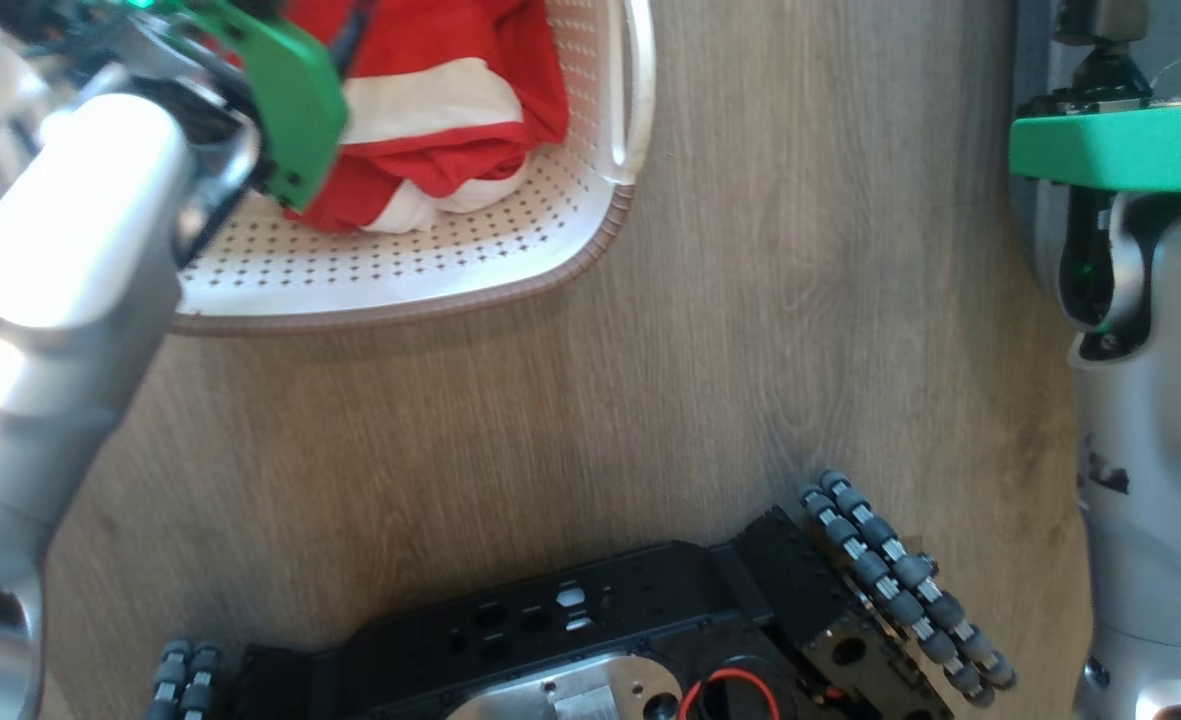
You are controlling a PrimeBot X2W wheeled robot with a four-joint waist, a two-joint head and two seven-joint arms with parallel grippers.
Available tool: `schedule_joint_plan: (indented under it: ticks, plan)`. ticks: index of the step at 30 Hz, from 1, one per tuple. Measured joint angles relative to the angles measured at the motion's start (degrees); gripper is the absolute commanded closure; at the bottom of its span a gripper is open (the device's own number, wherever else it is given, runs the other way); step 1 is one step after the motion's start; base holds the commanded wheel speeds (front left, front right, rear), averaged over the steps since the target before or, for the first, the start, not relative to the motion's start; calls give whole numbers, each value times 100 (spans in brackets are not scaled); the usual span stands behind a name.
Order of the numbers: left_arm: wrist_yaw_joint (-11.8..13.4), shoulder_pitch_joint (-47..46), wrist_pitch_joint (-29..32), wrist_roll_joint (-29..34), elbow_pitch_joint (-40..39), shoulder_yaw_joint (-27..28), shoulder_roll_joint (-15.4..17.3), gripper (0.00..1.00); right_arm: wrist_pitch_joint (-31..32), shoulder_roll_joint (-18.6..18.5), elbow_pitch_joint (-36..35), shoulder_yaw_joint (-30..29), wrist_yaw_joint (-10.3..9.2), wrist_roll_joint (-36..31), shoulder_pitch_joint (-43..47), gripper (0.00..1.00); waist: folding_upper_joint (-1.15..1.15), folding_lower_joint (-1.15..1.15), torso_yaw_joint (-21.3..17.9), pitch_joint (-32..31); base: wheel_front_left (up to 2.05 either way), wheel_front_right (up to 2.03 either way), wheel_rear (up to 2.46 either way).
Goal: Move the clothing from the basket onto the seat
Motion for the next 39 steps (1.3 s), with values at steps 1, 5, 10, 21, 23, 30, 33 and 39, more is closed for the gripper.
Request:
schedule_joint_plan:
  ticks: [1,5,10,21,23,30,33,39]
  plan:
    - [1,-55,8,-118,123,19,19,0,1,1,-19,23,0,23,4,0,0,0,-38,27,0,0,0]
    - [1,-215,105,-280,617,19,46,0,0,10,-45,132,0,103,72,0,0,0,-174,117,0,0,0]
    - [1,-377,100,-400,1138,-64,11,0,1,24,-104,197,0,192,237,0,0,0,-301,230,0,0,0]
    - [1,-677,74,-343,1886,-220,-82,0,1,29,-178,334,0,268,249,0,0,0,-396,444,0,0,0]
    - [1,-699,43,-341,1978,-275,-90,0,0,29,-192,336,0,293,253,0,0,0,-420,473,0,0,0]
    - [1,-877,-62,-289,2275,-347,-133,0,0,29,-254,335,0,293,475,0,0,0,-479,545,0,0,0]
    - [1,-913,-110,-282,2380,-427,-141,0,0,30,-282,339,0,299,480,0,0,0,-501,580,0,0,0]
    - [1,-913,-211,-146,2576,-627,-166,60,1,31,-343,342,0,352,489,0,0,0,-527,591,0,0,0]
